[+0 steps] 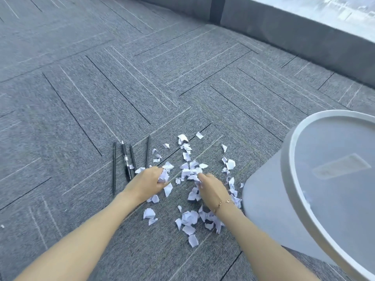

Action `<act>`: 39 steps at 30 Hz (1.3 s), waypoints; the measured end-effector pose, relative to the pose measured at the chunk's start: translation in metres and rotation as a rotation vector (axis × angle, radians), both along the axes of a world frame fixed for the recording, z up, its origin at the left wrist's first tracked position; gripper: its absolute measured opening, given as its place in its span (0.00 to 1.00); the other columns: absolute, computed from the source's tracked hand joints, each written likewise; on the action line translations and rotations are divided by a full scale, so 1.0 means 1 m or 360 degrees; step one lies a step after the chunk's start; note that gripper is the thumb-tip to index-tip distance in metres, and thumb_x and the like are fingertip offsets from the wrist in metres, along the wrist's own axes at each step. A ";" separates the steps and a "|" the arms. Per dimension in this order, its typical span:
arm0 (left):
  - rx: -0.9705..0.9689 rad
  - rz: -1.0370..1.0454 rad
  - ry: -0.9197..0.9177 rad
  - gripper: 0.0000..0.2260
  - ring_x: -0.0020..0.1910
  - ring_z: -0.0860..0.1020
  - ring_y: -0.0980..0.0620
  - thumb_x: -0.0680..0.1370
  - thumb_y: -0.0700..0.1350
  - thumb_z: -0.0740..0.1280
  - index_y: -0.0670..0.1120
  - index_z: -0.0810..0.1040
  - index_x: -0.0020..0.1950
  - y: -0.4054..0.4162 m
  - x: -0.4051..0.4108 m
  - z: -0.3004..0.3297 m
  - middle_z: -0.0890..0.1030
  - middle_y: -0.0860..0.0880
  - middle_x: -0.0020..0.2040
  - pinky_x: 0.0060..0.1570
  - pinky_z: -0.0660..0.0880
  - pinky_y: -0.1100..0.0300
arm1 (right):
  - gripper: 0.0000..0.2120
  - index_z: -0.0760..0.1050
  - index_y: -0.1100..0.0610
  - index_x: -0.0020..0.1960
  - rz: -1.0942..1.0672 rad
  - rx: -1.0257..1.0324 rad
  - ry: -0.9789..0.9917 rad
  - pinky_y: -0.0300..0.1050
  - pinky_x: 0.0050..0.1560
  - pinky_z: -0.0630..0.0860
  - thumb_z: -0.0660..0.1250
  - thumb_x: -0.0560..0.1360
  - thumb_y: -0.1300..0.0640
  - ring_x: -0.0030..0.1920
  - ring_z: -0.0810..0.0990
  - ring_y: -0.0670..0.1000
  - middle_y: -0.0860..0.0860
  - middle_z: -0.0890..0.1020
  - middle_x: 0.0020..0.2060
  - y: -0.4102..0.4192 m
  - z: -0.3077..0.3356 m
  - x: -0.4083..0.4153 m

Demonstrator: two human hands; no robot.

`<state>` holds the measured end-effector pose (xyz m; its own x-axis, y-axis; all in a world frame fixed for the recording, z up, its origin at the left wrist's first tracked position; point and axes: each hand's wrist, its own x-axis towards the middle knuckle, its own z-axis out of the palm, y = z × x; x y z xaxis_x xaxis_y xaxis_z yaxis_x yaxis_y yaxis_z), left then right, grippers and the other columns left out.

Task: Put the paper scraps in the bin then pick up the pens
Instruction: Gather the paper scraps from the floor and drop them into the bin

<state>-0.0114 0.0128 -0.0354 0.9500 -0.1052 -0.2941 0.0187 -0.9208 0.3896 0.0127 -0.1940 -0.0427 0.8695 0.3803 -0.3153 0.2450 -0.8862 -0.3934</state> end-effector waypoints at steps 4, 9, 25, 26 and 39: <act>0.0014 0.0001 0.0055 0.12 0.37 0.75 0.54 0.77 0.49 0.64 0.47 0.67 0.35 0.007 -0.001 0.028 0.74 0.50 0.38 0.39 0.73 0.64 | 0.13 0.76 0.64 0.46 -0.0048 0.0074 0.0110 0.45 0.41 0.82 0.55 0.79 0.60 0.34 0.79 0.53 0.54 0.79 0.36 0.023 0.033 0.002; 0.0029 0.0081 -0.0003 0.13 0.29 0.73 0.56 0.78 0.46 0.63 0.46 0.69 0.33 0.017 0.008 0.082 0.75 0.50 0.35 0.33 0.77 0.60 | 0.12 0.75 0.62 0.43 -0.0094 0.0075 0.0059 0.39 0.33 0.80 0.55 0.79 0.61 0.28 0.75 0.48 0.54 0.79 0.34 0.042 0.094 0.013; -0.0001 -0.0539 -0.0561 0.18 0.33 0.71 0.45 0.76 0.47 0.56 0.41 0.63 0.28 -0.176 0.068 0.322 0.70 0.46 0.27 0.30 0.62 0.57 | 0.18 0.59 0.59 0.25 -0.0667 -0.0076 -0.0477 0.40 0.28 0.62 0.52 0.74 0.59 0.32 0.68 0.59 0.56 0.67 0.27 -0.142 0.324 0.031; -0.0001 -0.0578 -0.0530 0.18 0.34 0.70 0.45 0.76 0.46 0.56 0.41 0.64 0.28 -0.197 0.067 0.324 0.68 0.46 0.26 0.31 0.62 0.57 | 0.17 0.59 0.58 0.26 -0.0737 -0.0072 -0.0439 0.39 0.27 0.61 0.51 0.74 0.58 0.33 0.68 0.58 0.54 0.66 0.26 -0.157 0.321 0.026; 0.0202 -0.0763 0.0241 0.10 0.36 0.79 0.44 0.76 0.42 0.57 0.46 0.70 0.34 -0.306 0.056 0.223 0.77 0.45 0.39 0.41 0.80 0.50 | 0.30 0.70 0.61 0.60 -0.1078 0.0207 0.0331 0.45 0.40 0.72 0.45 0.78 0.38 0.48 0.79 0.59 0.59 0.79 0.51 -0.239 0.247 -0.015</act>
<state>0.0446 -0.2929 0.1875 0.7496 -0.4726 -0.4634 -0.3693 -0.8797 0.2997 -0.0028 -0.4335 0.2042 0.8547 -0.1757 -0.4886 -0.4333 -0.7598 -0.4848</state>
